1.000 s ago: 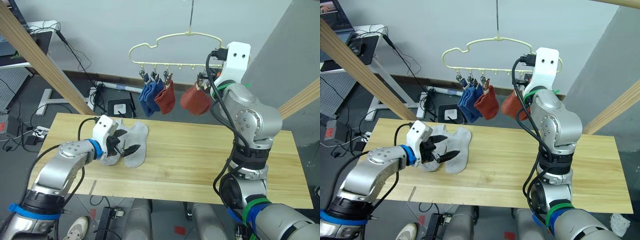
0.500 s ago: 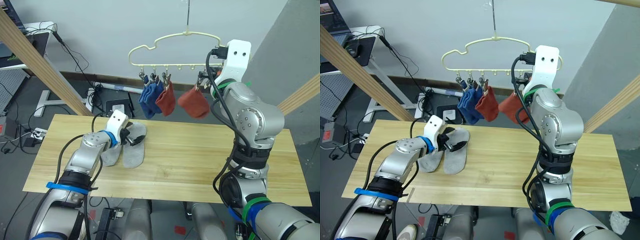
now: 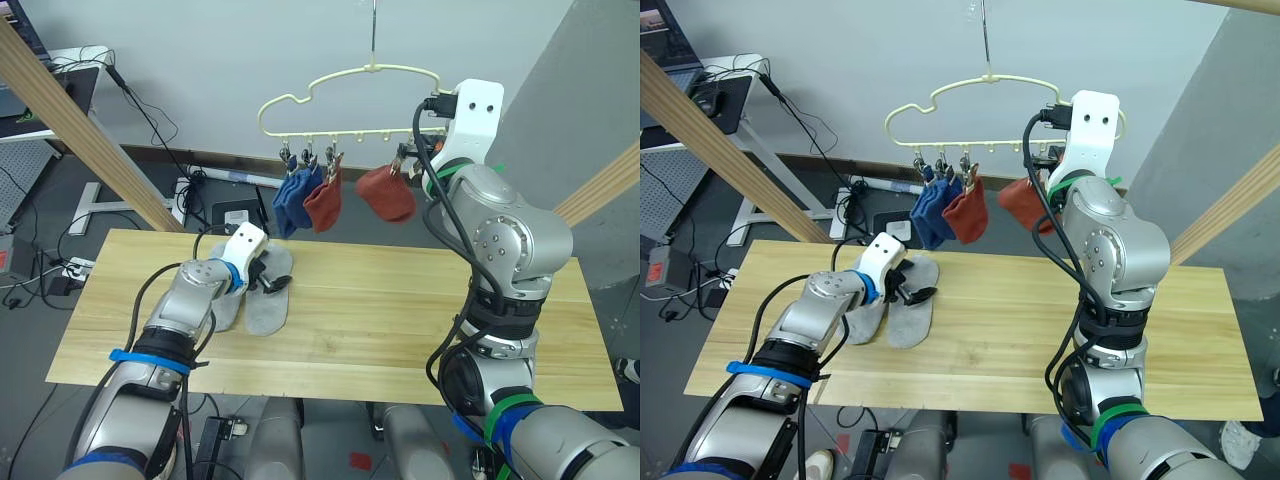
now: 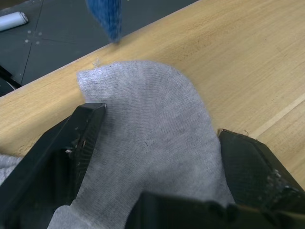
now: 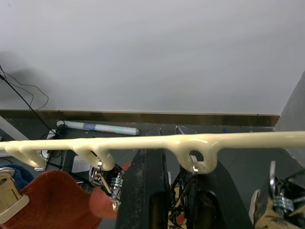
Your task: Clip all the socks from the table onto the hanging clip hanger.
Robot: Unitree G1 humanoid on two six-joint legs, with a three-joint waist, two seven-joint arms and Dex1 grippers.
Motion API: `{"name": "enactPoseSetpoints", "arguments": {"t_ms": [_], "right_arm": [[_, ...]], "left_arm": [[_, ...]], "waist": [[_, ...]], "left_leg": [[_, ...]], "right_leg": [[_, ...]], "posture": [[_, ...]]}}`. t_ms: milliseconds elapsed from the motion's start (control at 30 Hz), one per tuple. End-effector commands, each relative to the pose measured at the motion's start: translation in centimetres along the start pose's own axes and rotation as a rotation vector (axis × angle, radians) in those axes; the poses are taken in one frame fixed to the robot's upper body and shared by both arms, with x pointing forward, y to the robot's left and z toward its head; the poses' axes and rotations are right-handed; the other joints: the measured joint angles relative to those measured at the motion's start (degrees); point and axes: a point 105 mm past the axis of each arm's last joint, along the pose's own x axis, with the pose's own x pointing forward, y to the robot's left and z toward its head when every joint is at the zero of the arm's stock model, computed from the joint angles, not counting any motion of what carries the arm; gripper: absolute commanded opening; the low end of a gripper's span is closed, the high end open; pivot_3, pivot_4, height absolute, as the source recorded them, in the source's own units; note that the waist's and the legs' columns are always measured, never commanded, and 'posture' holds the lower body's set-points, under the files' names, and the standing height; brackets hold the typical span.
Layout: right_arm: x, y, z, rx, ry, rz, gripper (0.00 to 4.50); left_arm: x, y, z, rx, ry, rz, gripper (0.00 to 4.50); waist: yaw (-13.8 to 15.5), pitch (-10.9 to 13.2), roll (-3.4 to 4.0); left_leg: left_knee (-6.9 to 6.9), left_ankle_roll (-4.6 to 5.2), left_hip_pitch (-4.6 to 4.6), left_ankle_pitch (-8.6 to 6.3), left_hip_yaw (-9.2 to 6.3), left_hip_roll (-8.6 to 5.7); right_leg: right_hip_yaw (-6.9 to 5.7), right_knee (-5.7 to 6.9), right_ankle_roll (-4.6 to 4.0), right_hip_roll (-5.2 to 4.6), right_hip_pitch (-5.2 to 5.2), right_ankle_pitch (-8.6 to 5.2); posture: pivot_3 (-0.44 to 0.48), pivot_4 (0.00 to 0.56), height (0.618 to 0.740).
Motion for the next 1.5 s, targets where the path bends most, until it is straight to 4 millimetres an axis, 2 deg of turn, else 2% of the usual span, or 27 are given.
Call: {"name": "enactPoseSetpoints", "arguments": {"t_ms": [33, 233, 367, 533, 700, 867, 1067, 1500], "right_arm": [[-1.0, 0.3, 2.2, 0.005, -0.093, 0.008, 0.02], [-1.1, 0.4, 2.1, 0.007, -0.090, 0.011, 0.02], [-1.1, 0.6, 2.0, 0.017, -0.082, 0.018, 0.02], [-1.1, 0.8, 2.1, 0.043, -0.071, 0.028, 0.02], [-1.1, 0.9, 2.3, 0.054, -0.068, 0.035, 0.02], [-1.3, 1.0, 2.9, 0.076, -0.070, 0.040, 0.02], [-1.5, 1.2, 3.7, 0.093, -0.074, 0.043, 0.02], [-1.7, 1.6, 4.1, 0.111, -0.070, 0.051, 0.02]], "left_arm": [[0.4, -1.0, -1.2, -0.004, 0.053, -0.040, 3.22], [0.3, -1.3, -1.3, 0.004, 0.055, -0.055, 1.53], [0.3, -1.7, -0.4, -0.010, 0.014, -0.073, 0.42], [0.0, -3.0, 2.6, -0.046, -0.092, -0.146, 0.42], [-0.6, -4.8, 7.8, -0.076, -0.251, -0.249, 0.42], [-1.0, -5.7, 13.0, -0.114, -0.386, -0.291, 0.42], [-1.1, -6.6, 17.7, -0.134, -0.517, -0.320, 0.42], [0.2, -7.4, 22.2, -0.148, -0.630, -0.324, 0.42]], "waist": [[-0.10, 0.00, 0.00], [-0.44, 0.00, 0.00], [-0.54, 0.00, 0.00], [-0.51, 0.00, 0.00], [-0.43, 0.01, 0.00], [-0.58, 0.01, -0.01], [-0.96, 0.02, 0.01], [-1.06, 0.02, 0.01]], "left_leg": [[0.00, 0.00, 0.00, 0.00, 0.00, 0.00], [0.00, 0.00, 0.00, 0.01, 0.00, 0.00], [0.00, 0.01, 0.00, 0.01, 0.00, 0.00], [0.00, 0.00, -0.03, 0.01, -0.01, -0.01], [-0.02, 0.00, -0.06, 0.01, -0.03, -0.01], [0.01, 0.01, -0.06, 0.01, -0.02, -0.03], [-0.05, 0.01, -0.06, 0.01, -0.01, -0.02], [-0.06, 0.01, -0.10, 0.01, 0.00, -0.04]], "right_leg": [[0.00, 0.00, 0.00, 0.00, 0.00, 0.00], [0.00, 0.00, 0.00, 0.00, 0.00, 0.00], [0.00, 0.00, 0.00, 0.00, 0.00, 0.00], [0.00, -0.03, 0.00, -0.01, 0.00, 0.00], [-0.02, -0.05, 0.00, -0.02, -0.02, 0.00], [-0.01, -0.05, 0.00, -0.02, -0.01, 0.00], [0.00, -0.12, 0.01, -0.01, -0.02, 0.00], [0.01, -0.18, 0.01, -0.01, -0.04, 0.00]], "posture": [[-0.028, 0.330, 0.740], [-0.029, 0.326, 0.740], [-0.024, 0.327, 0.740], [-0.027, 0.331, 0.740], [-0.028, 0.332, 0.740], [-0.038, 0.334, 0.740], [-0.050, 0.333, 0.740], [-0.067, 0.330, 0.740]]}}
